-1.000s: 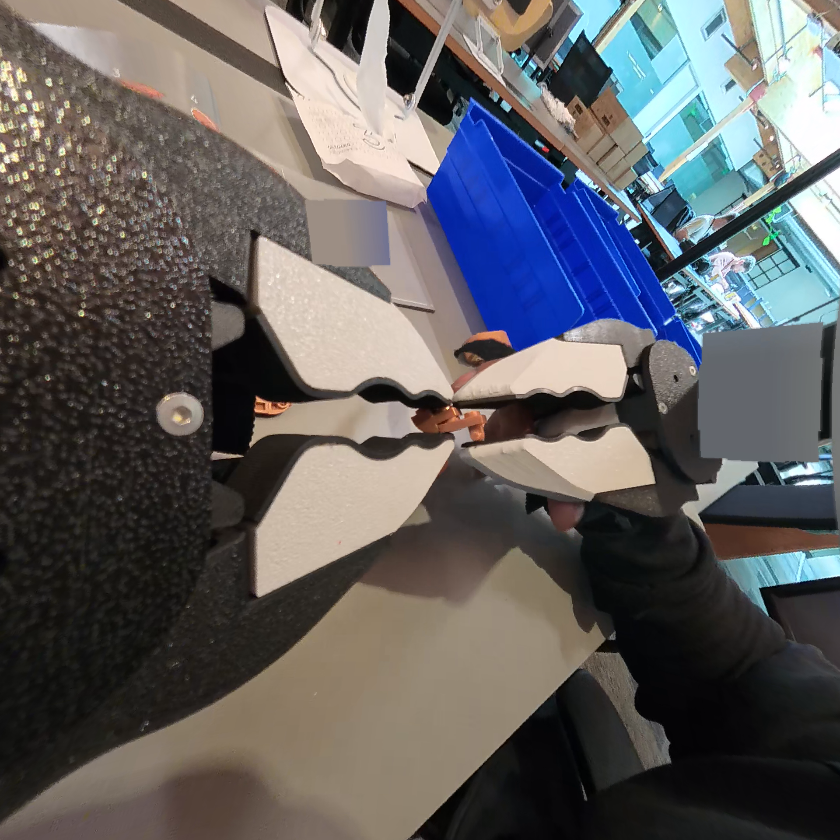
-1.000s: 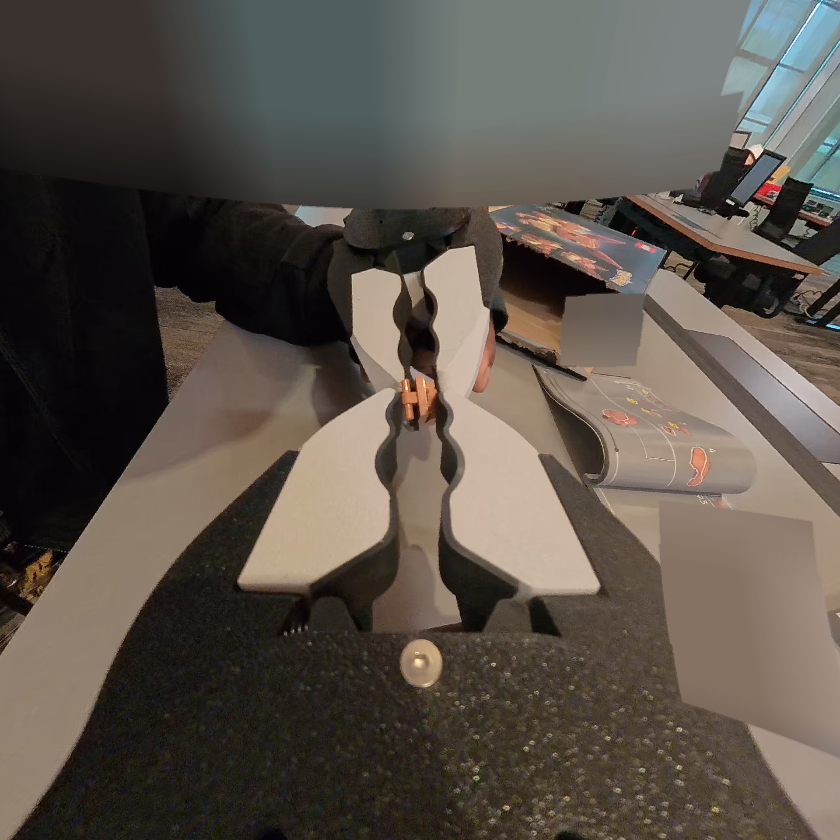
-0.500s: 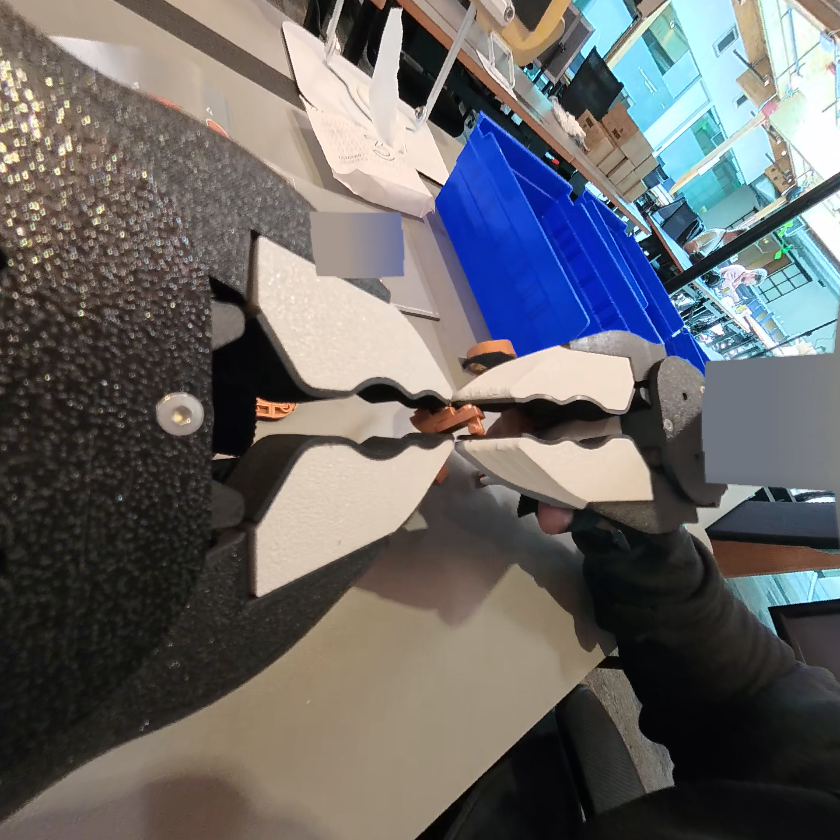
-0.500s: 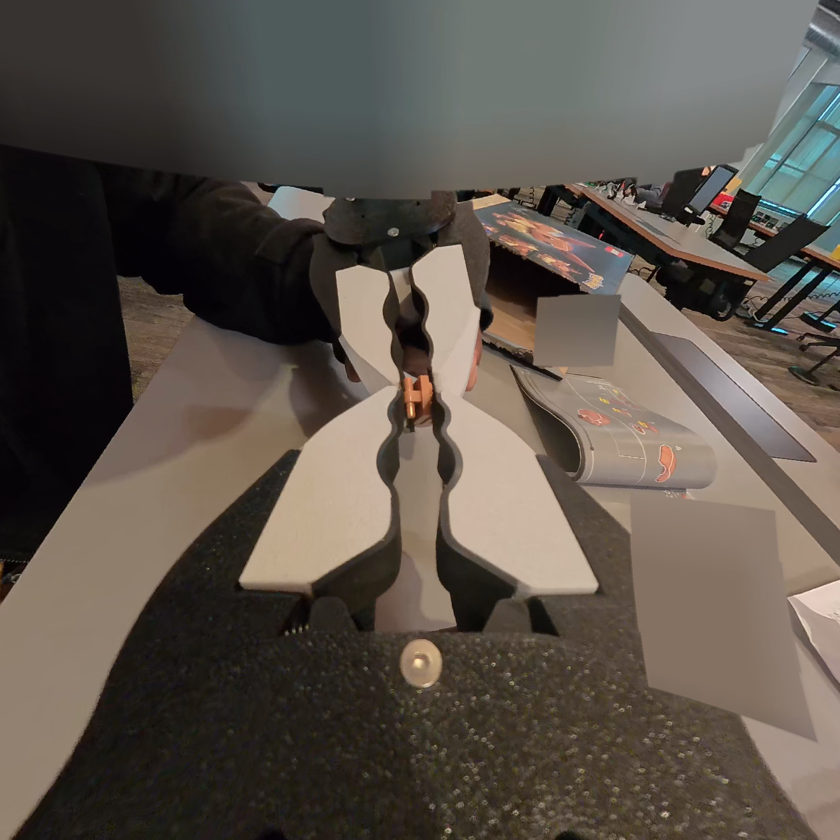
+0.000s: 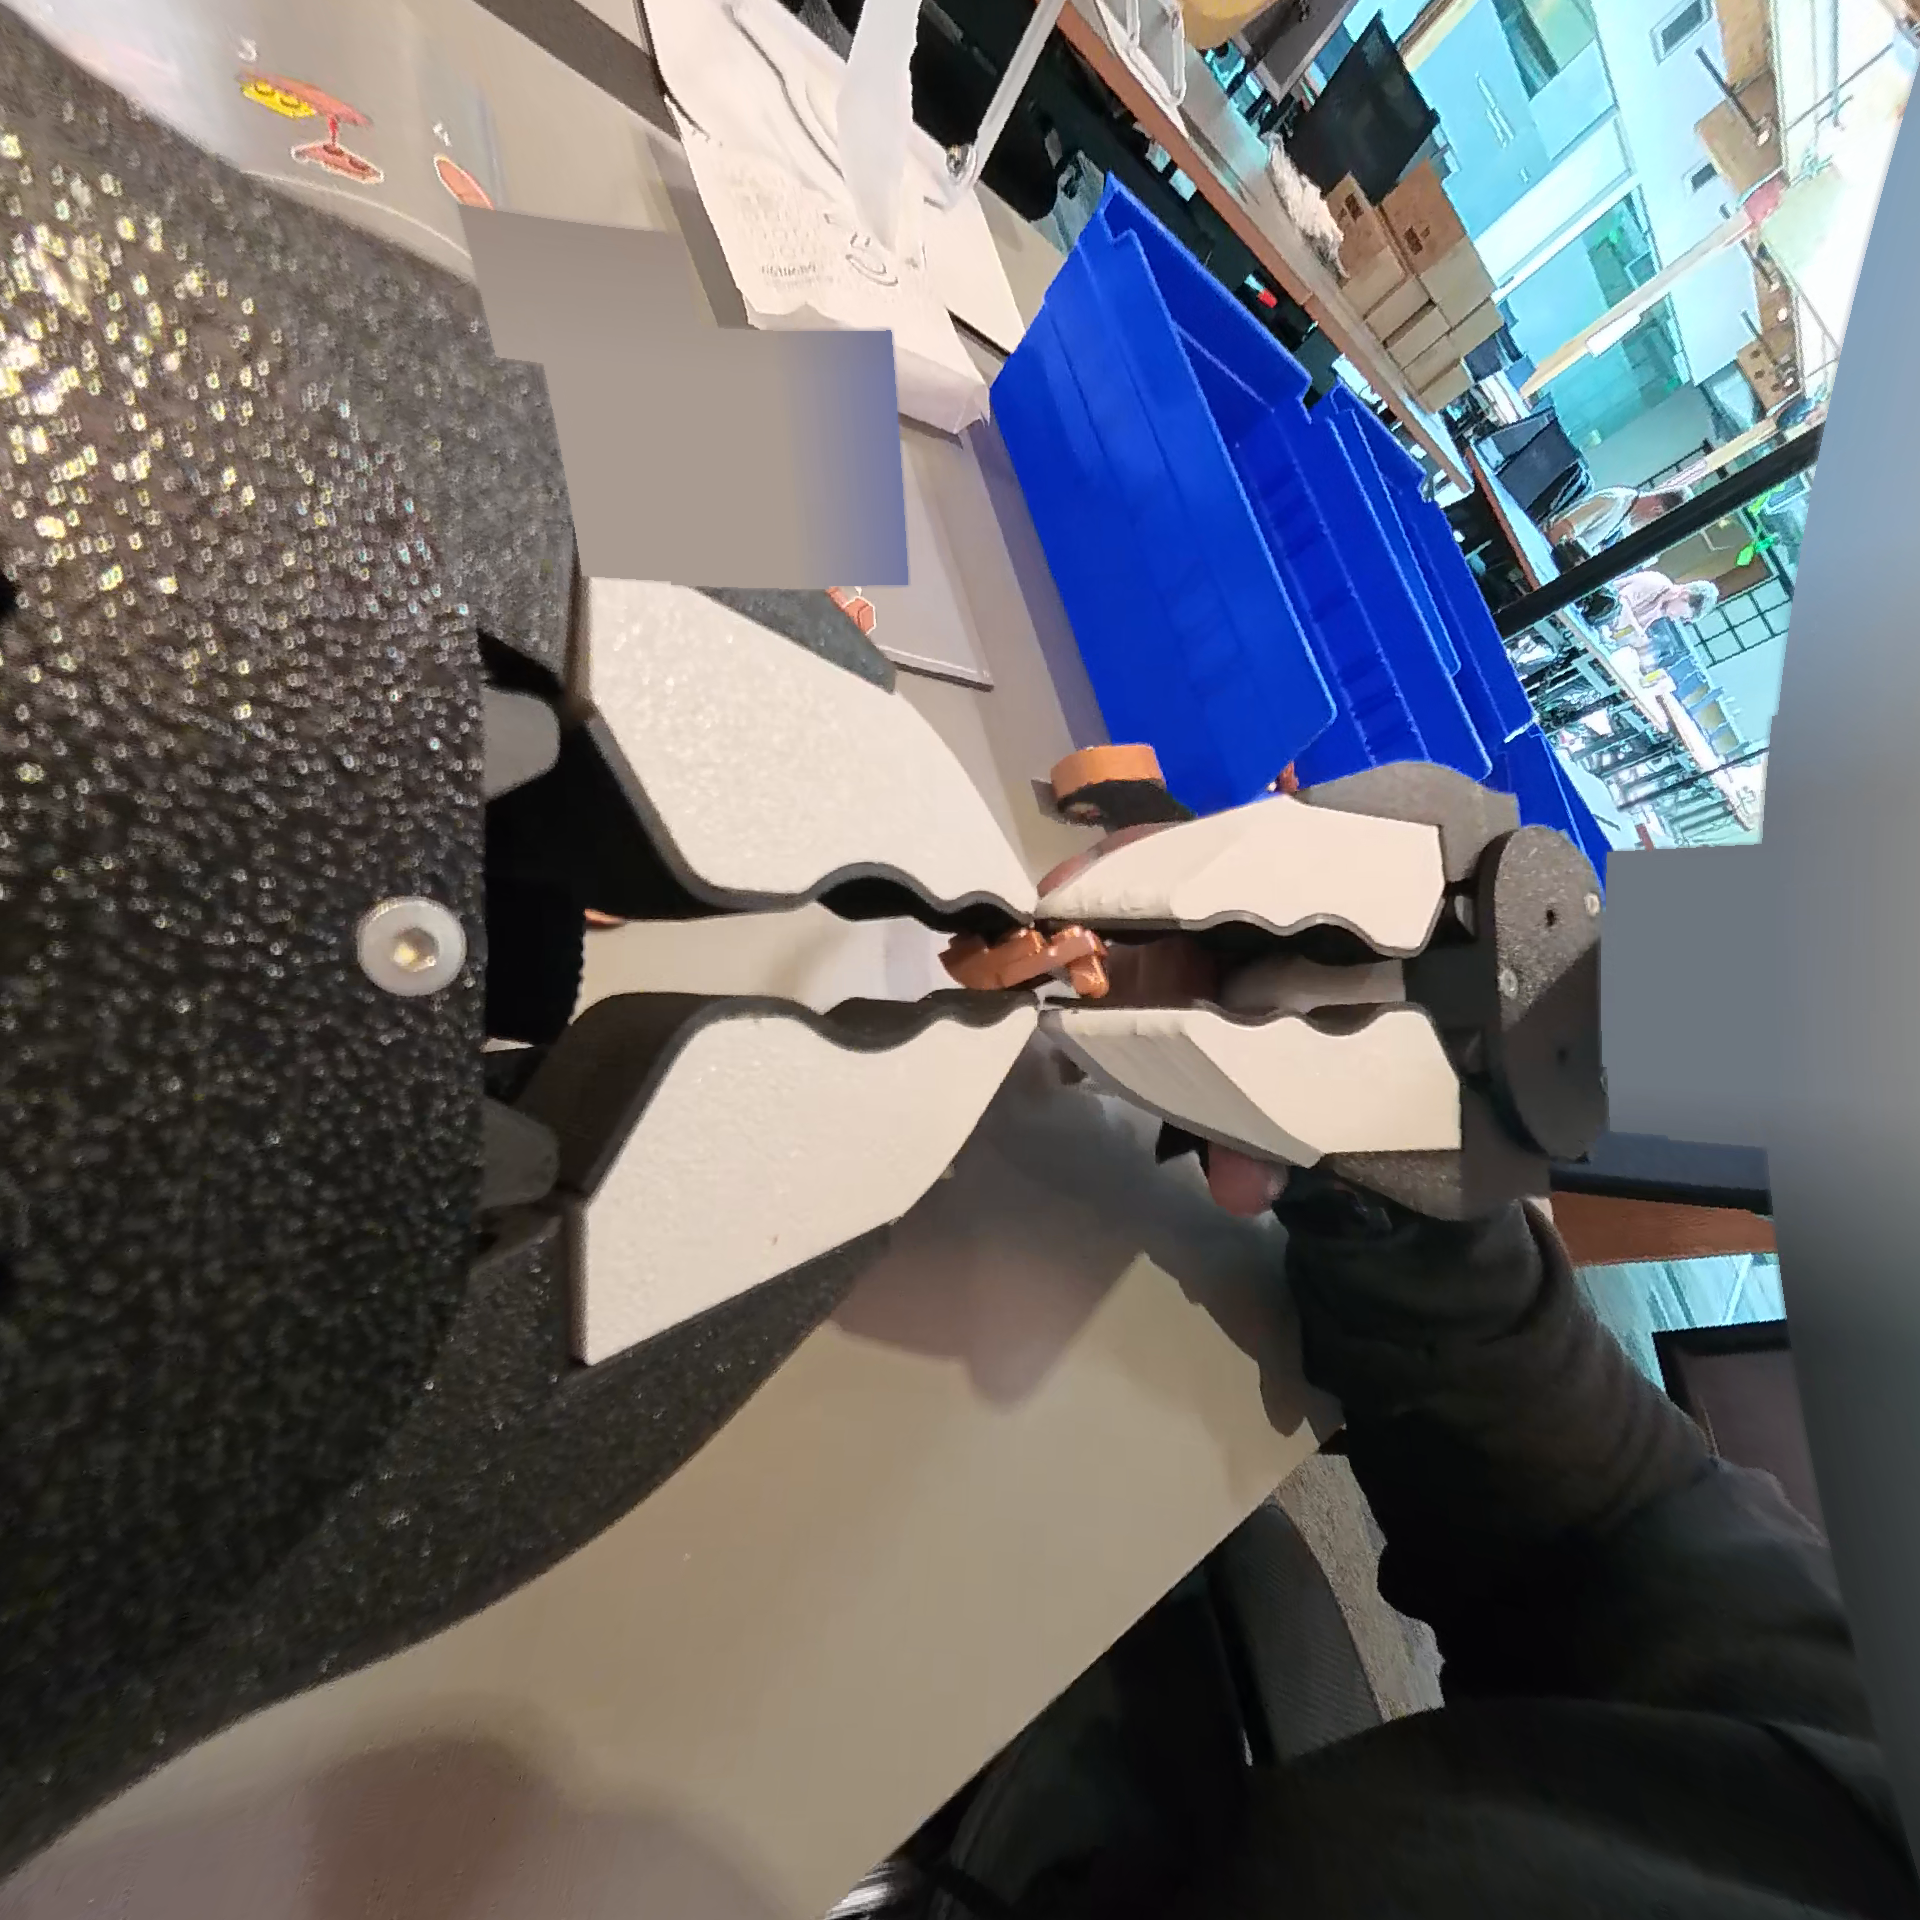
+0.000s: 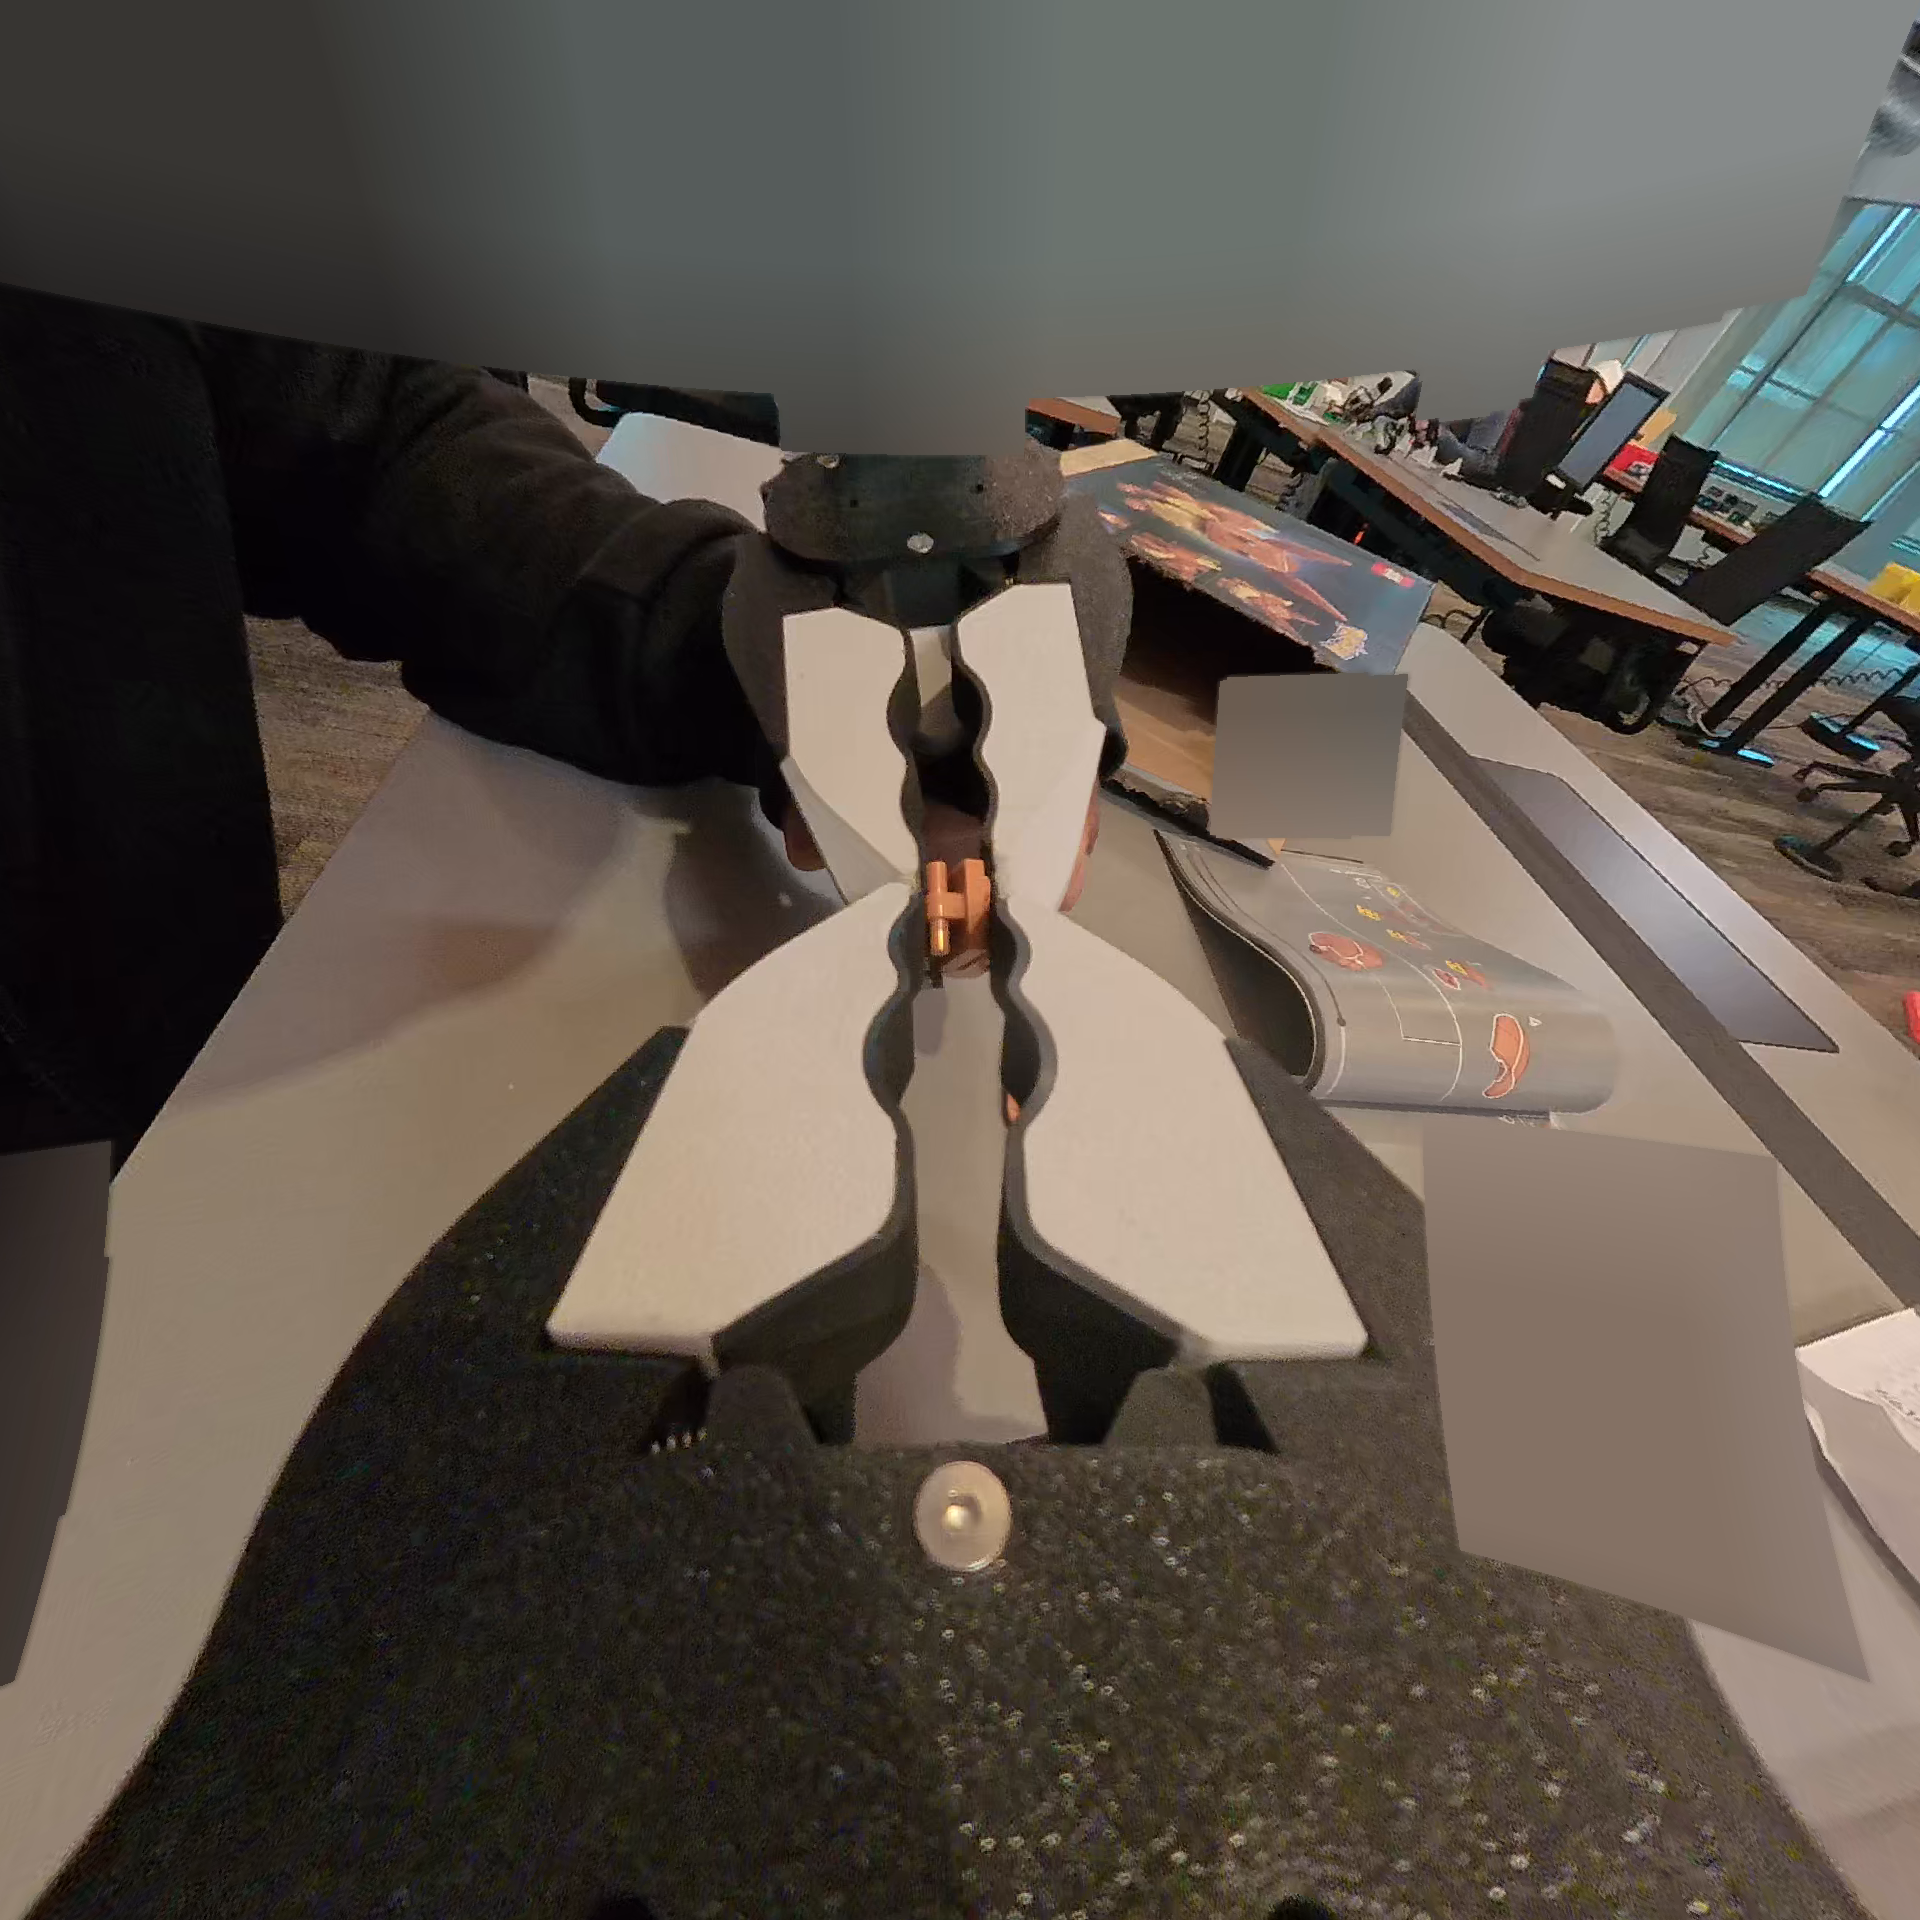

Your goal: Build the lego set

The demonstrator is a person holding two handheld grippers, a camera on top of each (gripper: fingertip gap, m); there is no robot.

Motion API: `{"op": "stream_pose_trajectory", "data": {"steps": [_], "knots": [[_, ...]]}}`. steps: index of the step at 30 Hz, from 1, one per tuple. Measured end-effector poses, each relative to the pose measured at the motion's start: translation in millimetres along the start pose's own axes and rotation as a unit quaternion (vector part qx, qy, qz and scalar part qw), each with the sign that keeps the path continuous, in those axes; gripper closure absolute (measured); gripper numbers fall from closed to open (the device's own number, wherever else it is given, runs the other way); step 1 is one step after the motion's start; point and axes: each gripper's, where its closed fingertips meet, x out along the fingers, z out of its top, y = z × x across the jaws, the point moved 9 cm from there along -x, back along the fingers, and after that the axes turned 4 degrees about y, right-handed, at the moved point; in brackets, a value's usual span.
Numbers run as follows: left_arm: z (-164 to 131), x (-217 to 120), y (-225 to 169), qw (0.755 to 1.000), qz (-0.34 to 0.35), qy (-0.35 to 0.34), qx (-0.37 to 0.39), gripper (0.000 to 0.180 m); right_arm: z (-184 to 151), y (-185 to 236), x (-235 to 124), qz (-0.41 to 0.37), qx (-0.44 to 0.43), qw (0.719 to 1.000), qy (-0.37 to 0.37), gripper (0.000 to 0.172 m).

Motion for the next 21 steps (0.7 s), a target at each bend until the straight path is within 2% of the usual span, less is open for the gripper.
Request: {"op": "stream_pose_trajectory", "data": {"steps": [6,12,17,21], "knots": [[-5.3,1.8,3.8,1.000,0.024,0.015,0.013,0.170,-5.1,-1.9,1.3,-0.006,0.006,1.000,0.008,0.151],[-8.2,3.8,2.8,0.999,0.015,0.027,0.019,0.170,-8.7,-1.9,2.5,-0.017,-0.015,0.999,0.026,0.160],[-11.1,3.7,6.6,1.000,0.000,0.006,-0.030,0.168,-11.0,-2.6,1.2,-0.023,-0.031,0.999,0.005,0.160],[-11.1,-2.5,14.6,0.997,0.005,-0.033,-0.074,0.157,-7.6,-4.8,-6.5,-0.033,-0.035,0.997,-0.061,0.160]]}}
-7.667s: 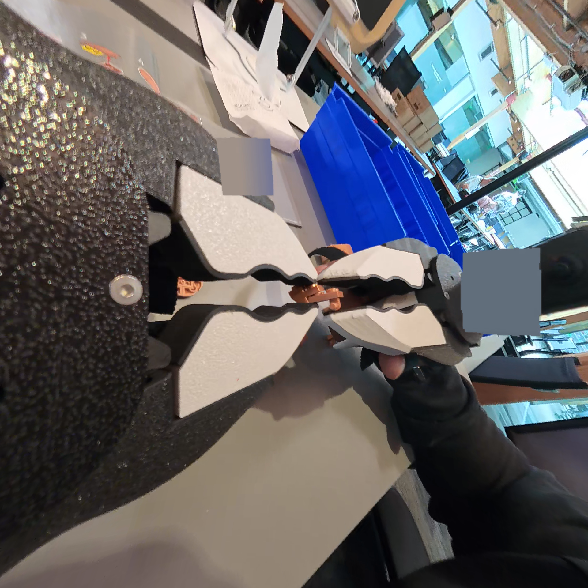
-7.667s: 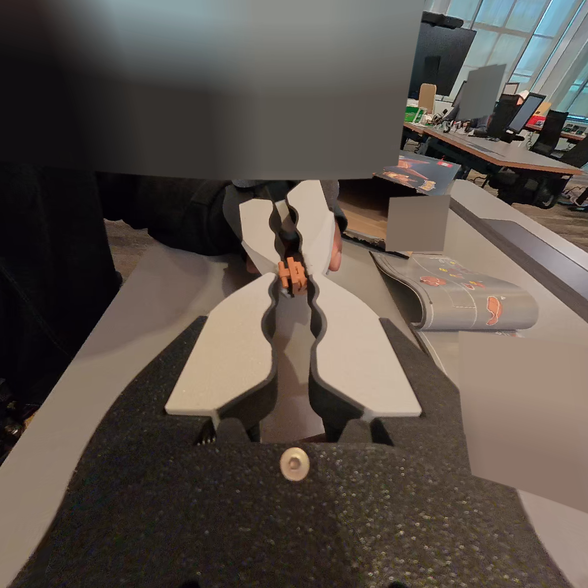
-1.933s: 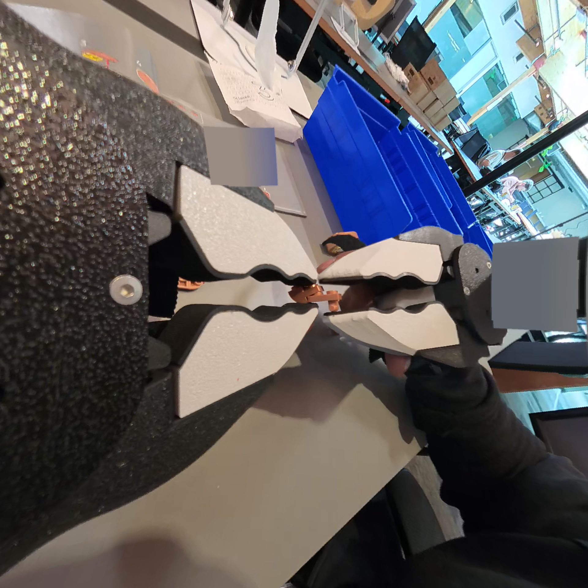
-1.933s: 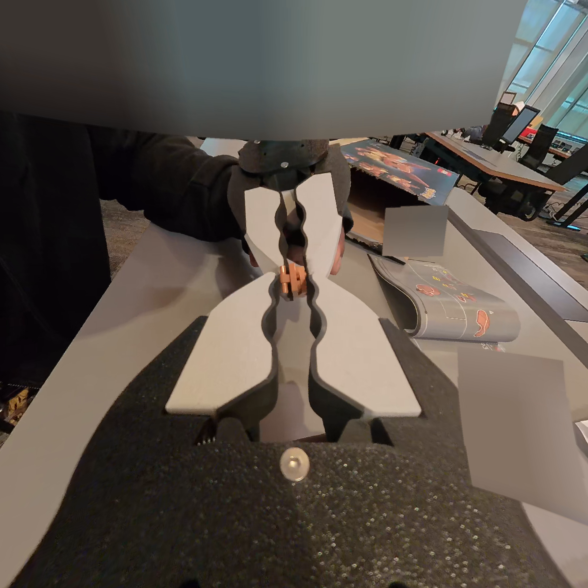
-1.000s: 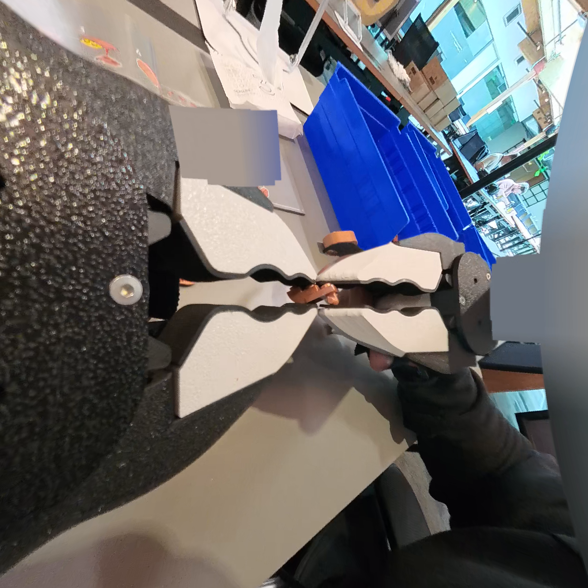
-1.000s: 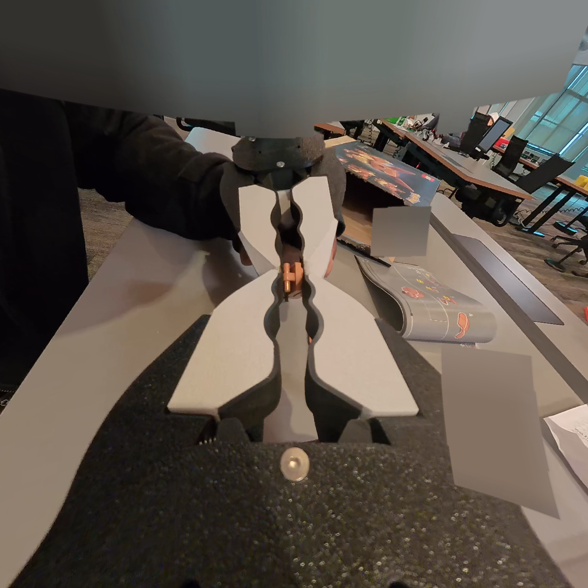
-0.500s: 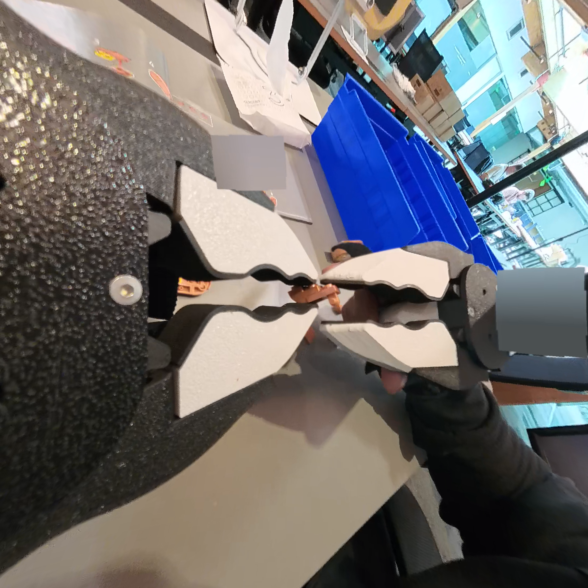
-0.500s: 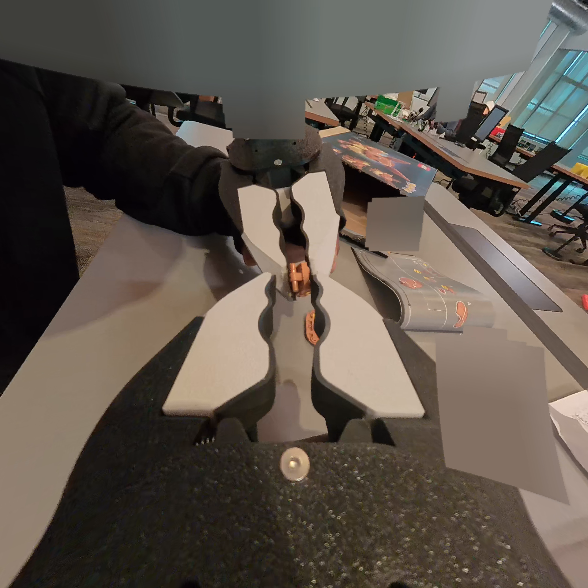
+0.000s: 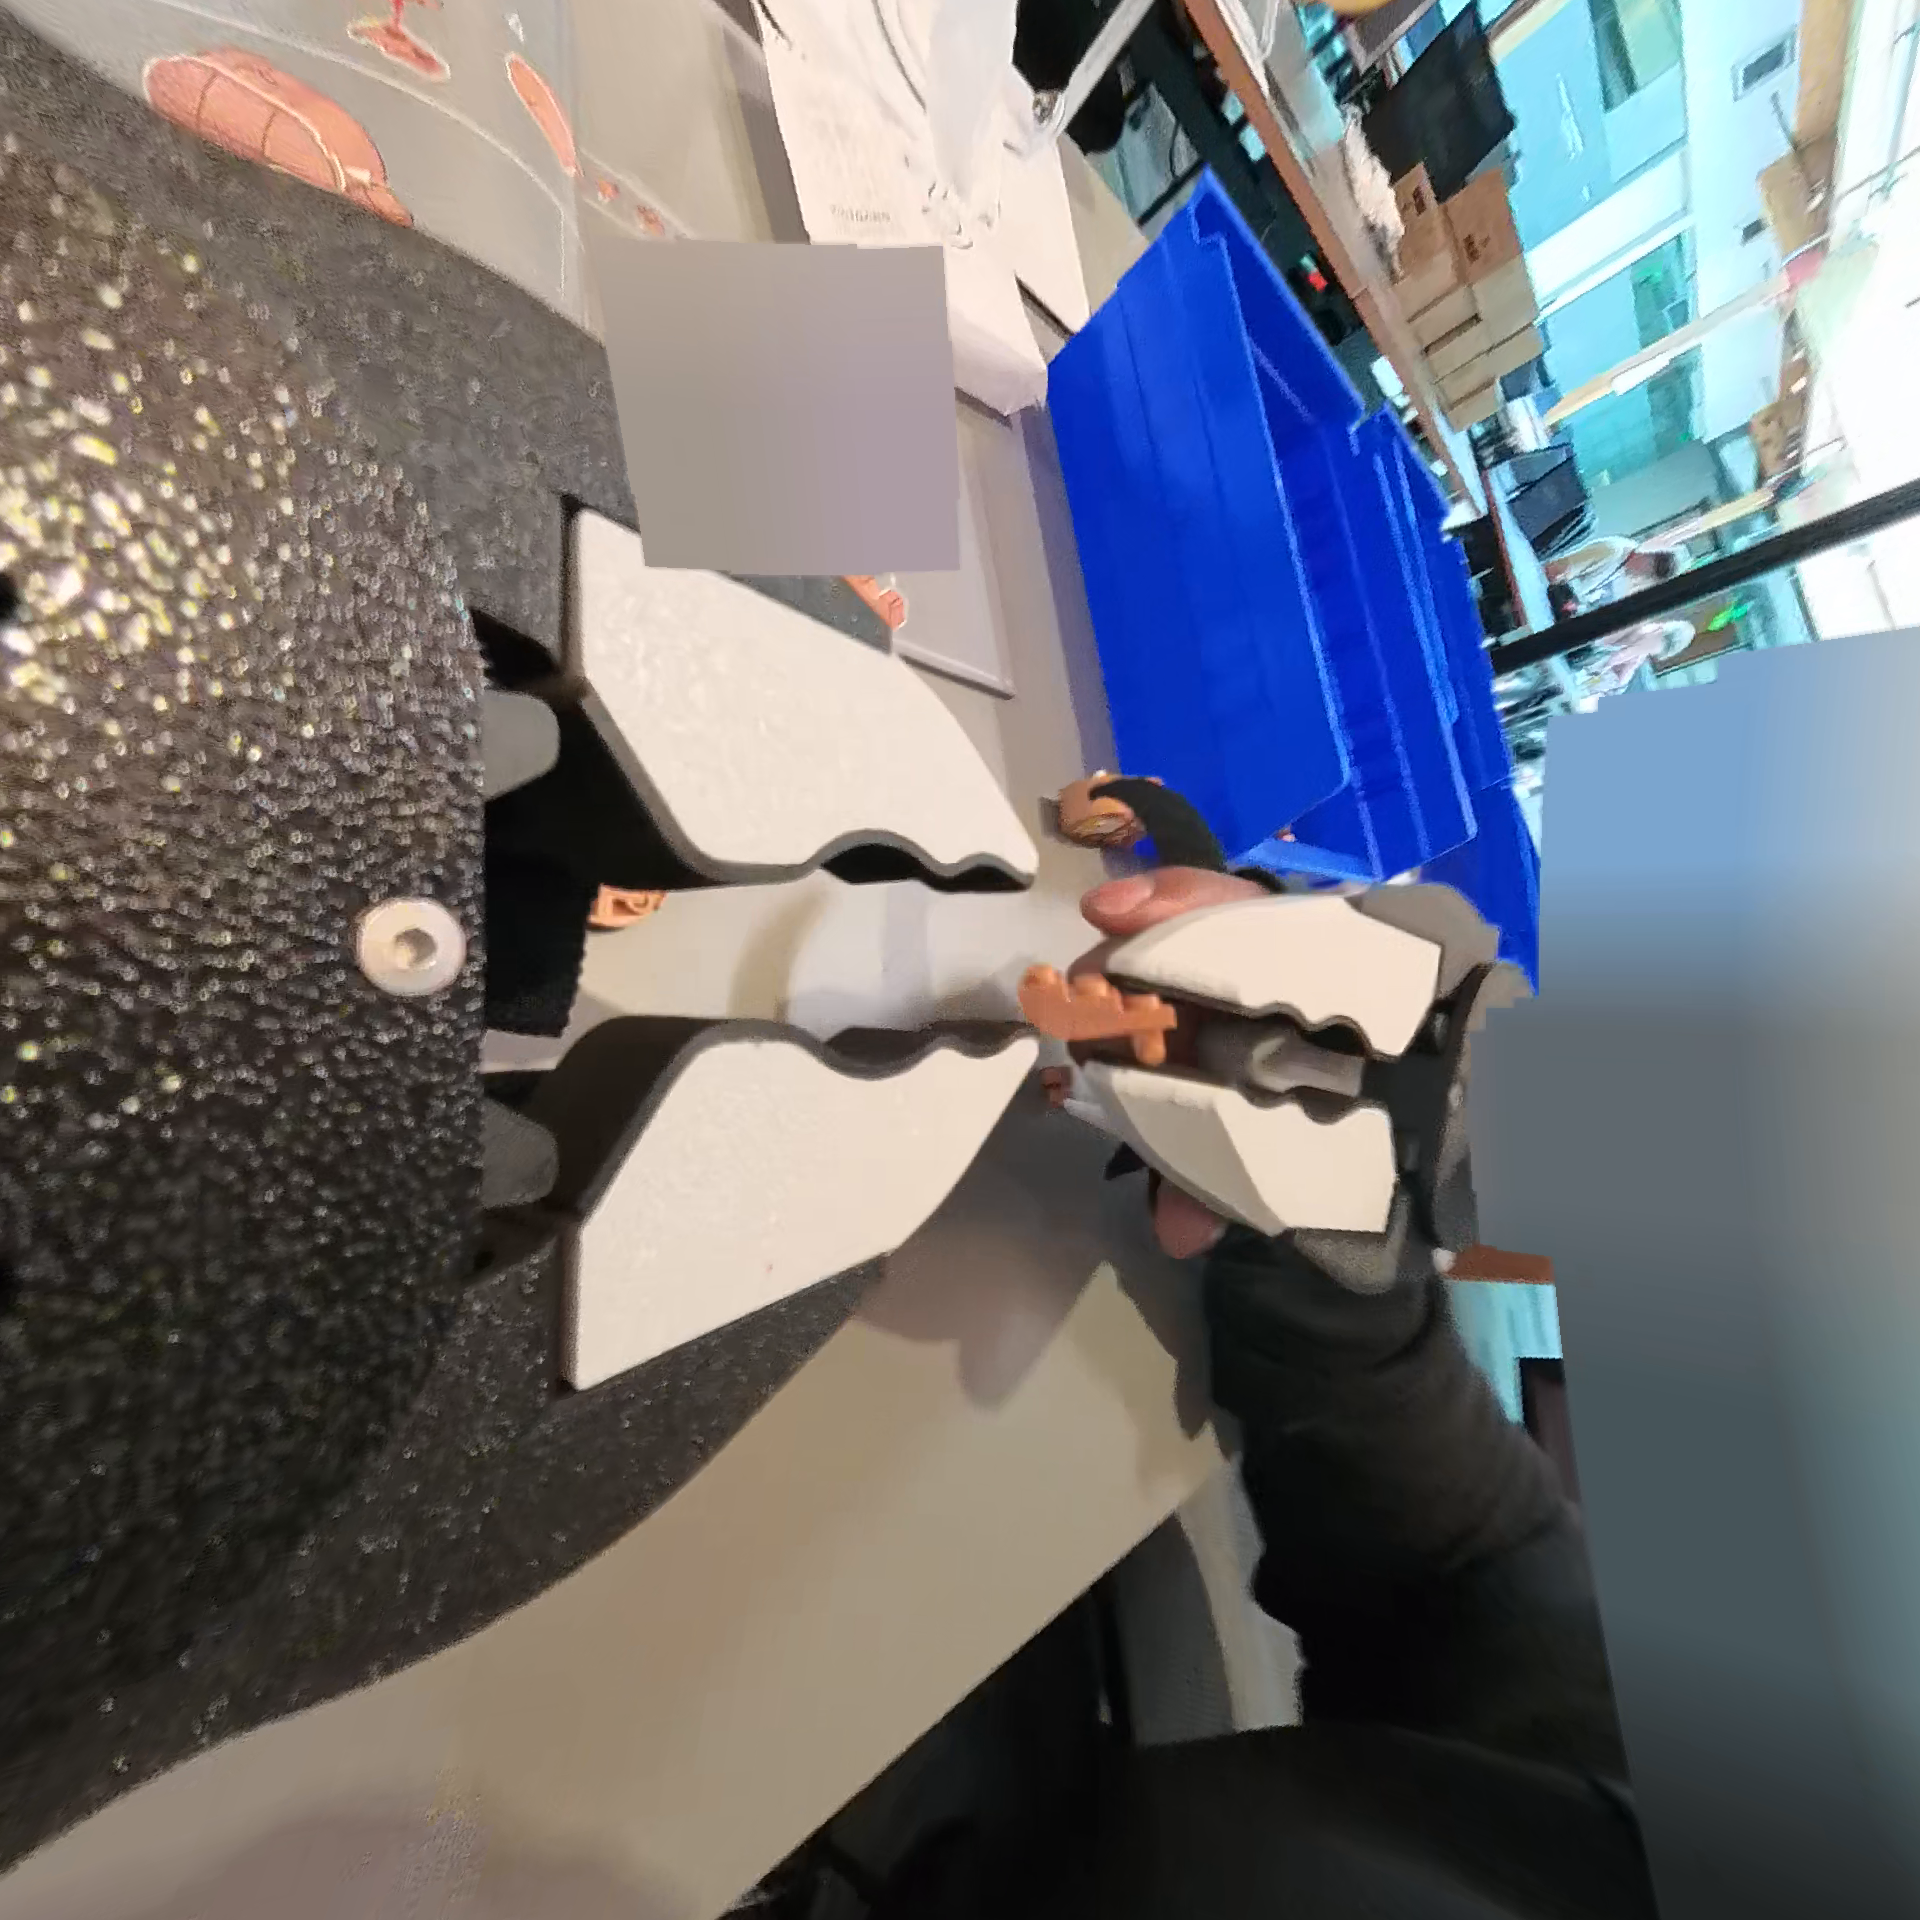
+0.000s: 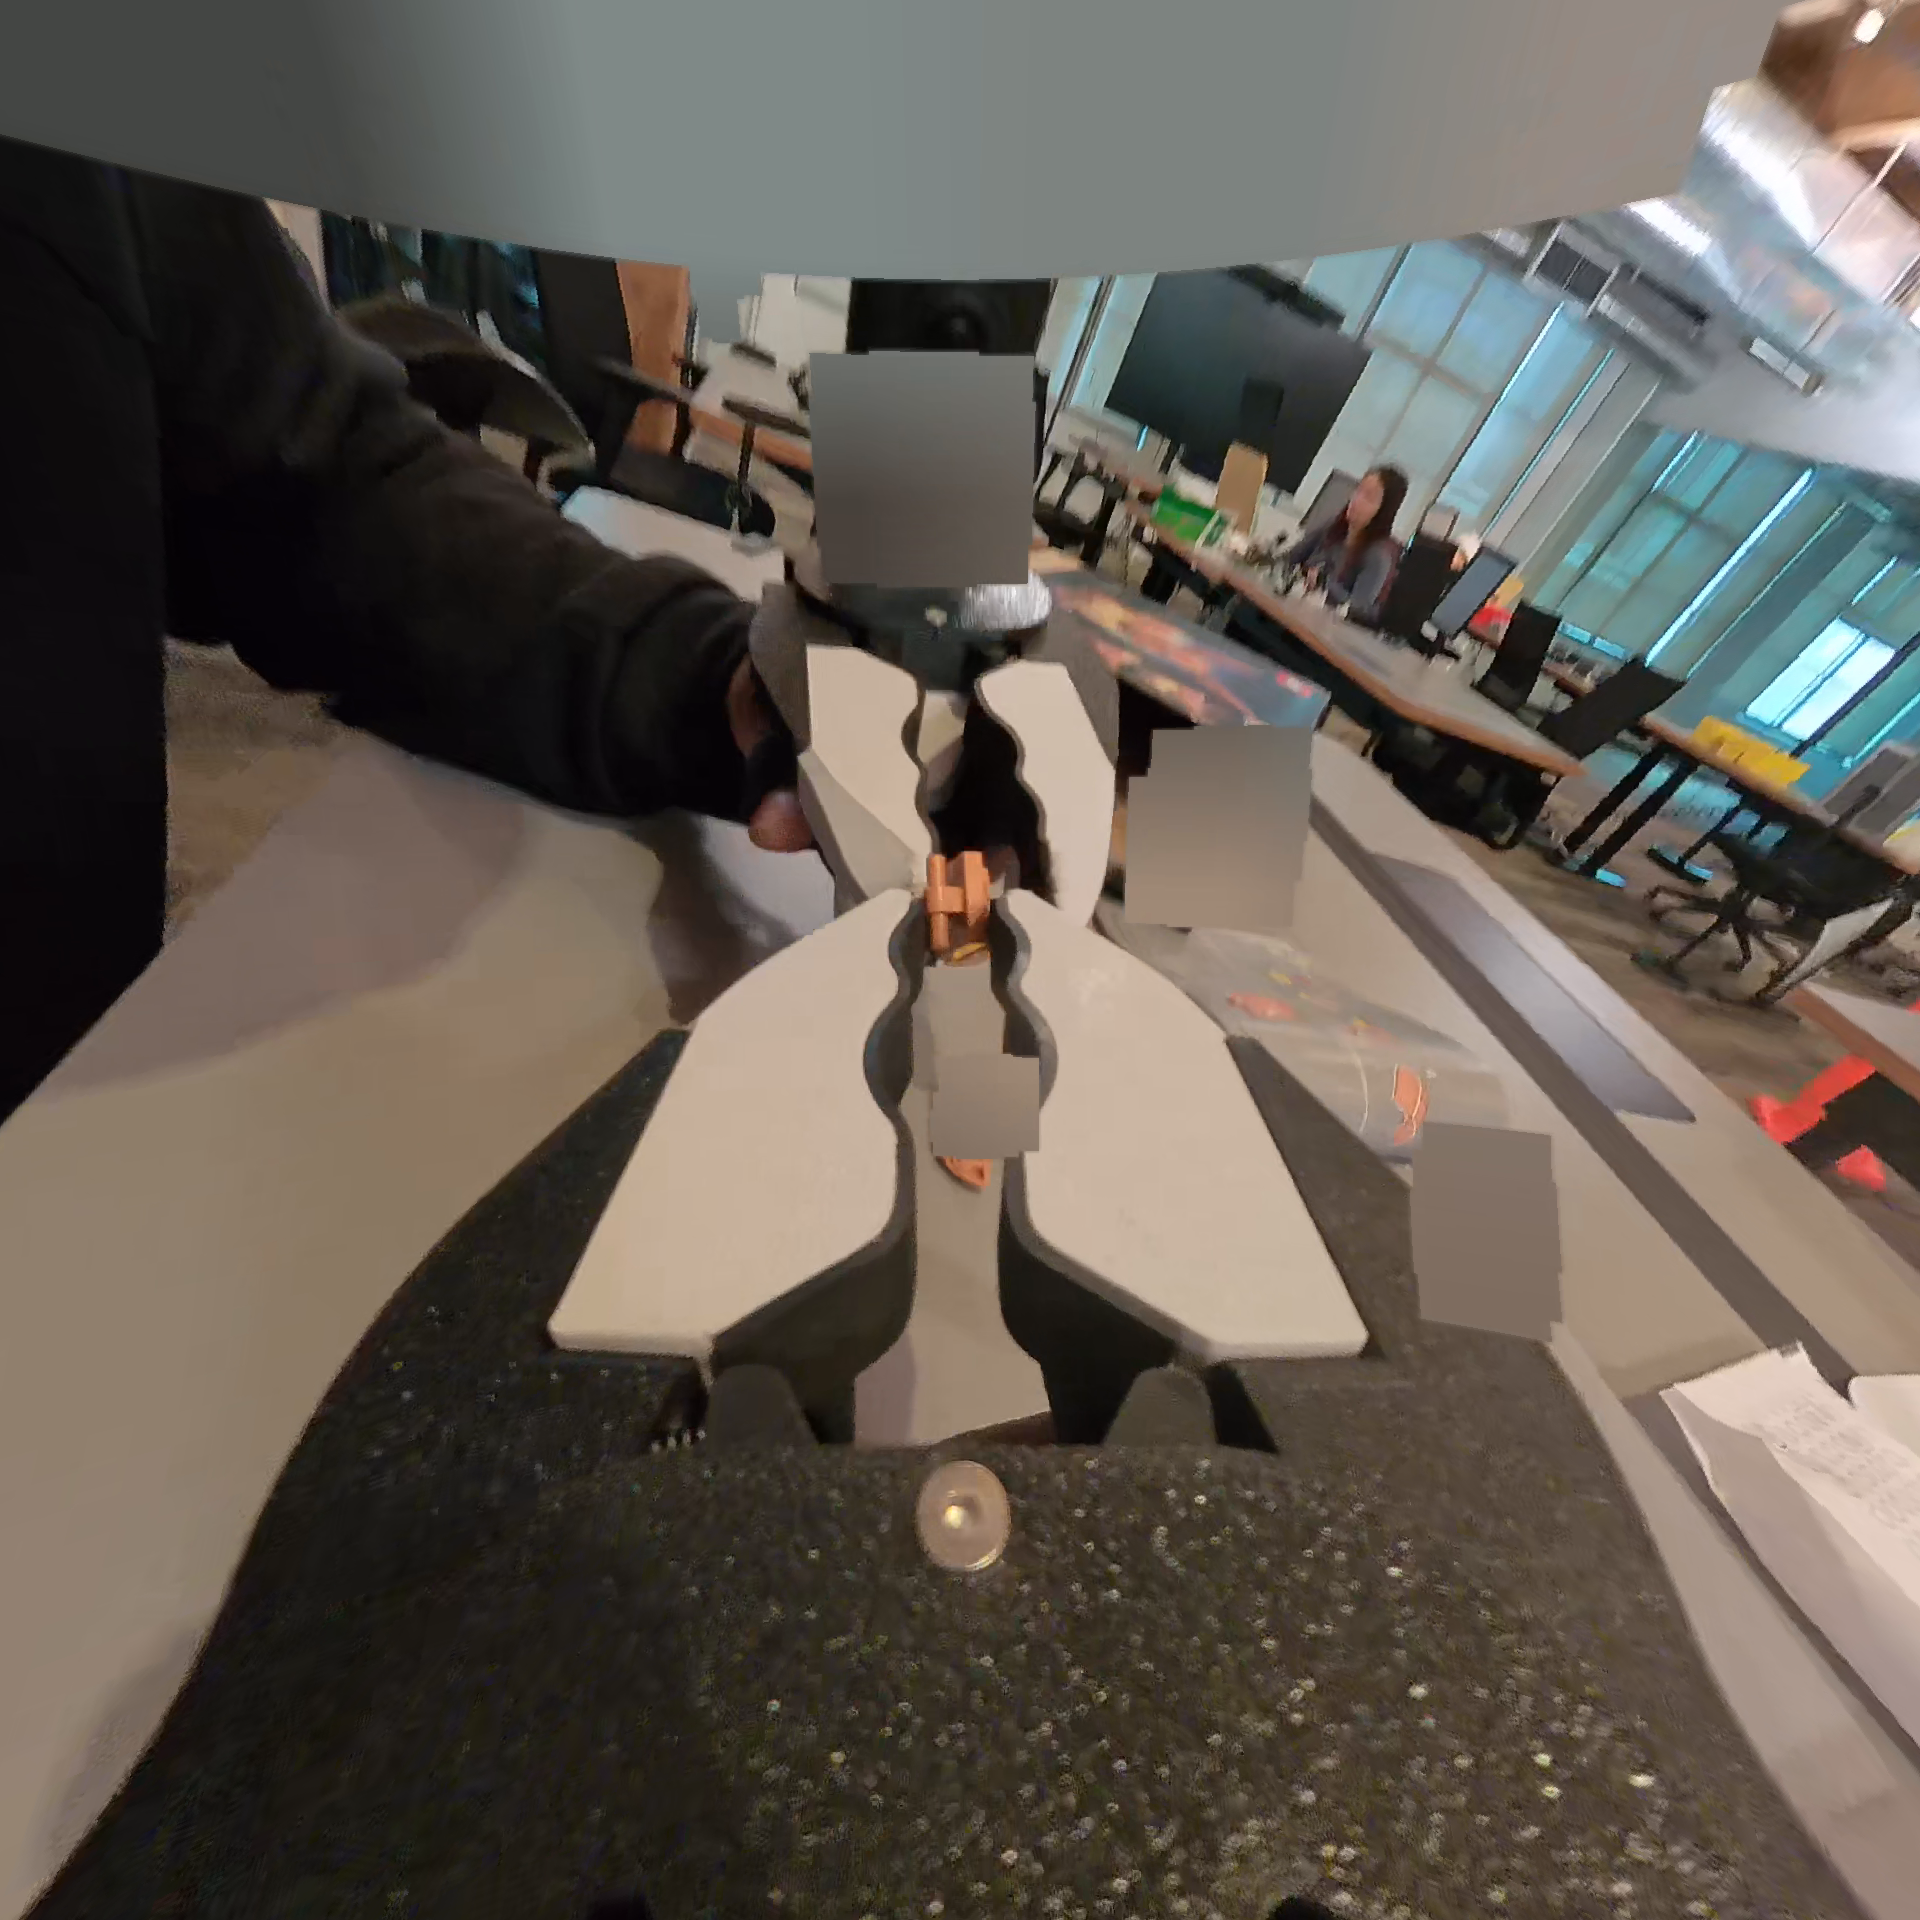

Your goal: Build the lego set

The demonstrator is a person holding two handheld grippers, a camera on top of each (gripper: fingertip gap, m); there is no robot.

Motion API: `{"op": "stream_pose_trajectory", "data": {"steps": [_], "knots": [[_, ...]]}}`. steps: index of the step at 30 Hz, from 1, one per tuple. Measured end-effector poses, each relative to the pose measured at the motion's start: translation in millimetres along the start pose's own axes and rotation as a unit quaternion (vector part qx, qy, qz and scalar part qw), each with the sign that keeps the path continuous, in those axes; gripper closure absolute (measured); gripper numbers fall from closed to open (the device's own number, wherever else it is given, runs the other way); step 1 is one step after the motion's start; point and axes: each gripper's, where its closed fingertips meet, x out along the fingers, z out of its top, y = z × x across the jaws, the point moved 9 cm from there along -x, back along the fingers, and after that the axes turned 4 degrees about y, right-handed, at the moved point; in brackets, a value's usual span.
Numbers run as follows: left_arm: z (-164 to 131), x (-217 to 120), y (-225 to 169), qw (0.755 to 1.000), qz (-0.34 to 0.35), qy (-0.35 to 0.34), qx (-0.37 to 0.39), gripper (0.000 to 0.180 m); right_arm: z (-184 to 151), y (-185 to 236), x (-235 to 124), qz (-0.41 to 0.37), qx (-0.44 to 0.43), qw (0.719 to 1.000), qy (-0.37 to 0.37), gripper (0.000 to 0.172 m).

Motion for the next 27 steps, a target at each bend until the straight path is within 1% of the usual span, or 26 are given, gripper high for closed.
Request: {"op": "stream_pose_trajectory", "data": {"steps": [3,7,12,14,15,16,17,21,24,27], "knots": [[3.6,-2.8,1.1,0.999,0.006,-0.030,-0.008,0.156,2.7,-1.7,-4.7,-0.003,0.006,0.999,-0.043,0.161],[6.7,0.3,-4.9,0.999,0.020,-0.037,0.021,0.156,0.7,-2.5,-3.4,-0.011,0.020,0.998,-0.065,0.160],[8.7,0.9,-9.0,0.997,0.030,-0.050,0.041,0.170,-3.4,0.6,1.4,-0.013,0.019,0.998,-0.067,0.161],[8.4,0.5,-9.3,0.997,0.031,-0.037,0.055,0.170,-5.2,1.2,2.2,-0.012,0.012,0.998,-0.059,0.160],[8.6,0.2,-9.6,0.997,0.031,-0.029,0.062,0.170,-6.2,1.5,2.8,-0.013,0.005,0.999,-0.050,0.158],[9.1,-0.1,-10.2,0.997,0.027,-0.021,0.068,0.170,-7.1,2.2,3.6,-0.011,-0.003,0.999,-0.038,0.153],[9.1,0.1,-10.9,0.997,0.025,-0.009,0.078,0.170,-7.3,2.9,3.9,-0.010,-0.012,0.999,-0.029,0.152],[9.8,1.5,-15.7,0.989,0.038,0.031,0.139,0.170,-6.8,5.7,3.8,-0.004,-0.047,0.999,0.003,0.148],[8.9,3.0,-19.6,0.982,0.038,0.053,0.176,0.170,-8.0,9.2,5.1,0.008,-0.066,0.998,0.023,0.148],[7.7,3.8,-20.8,0.978,0.040,0.070,0.194,0.170,-8.8,9.6,5.5,0.011,-0.071,0.997,0.035,0.150]]}}
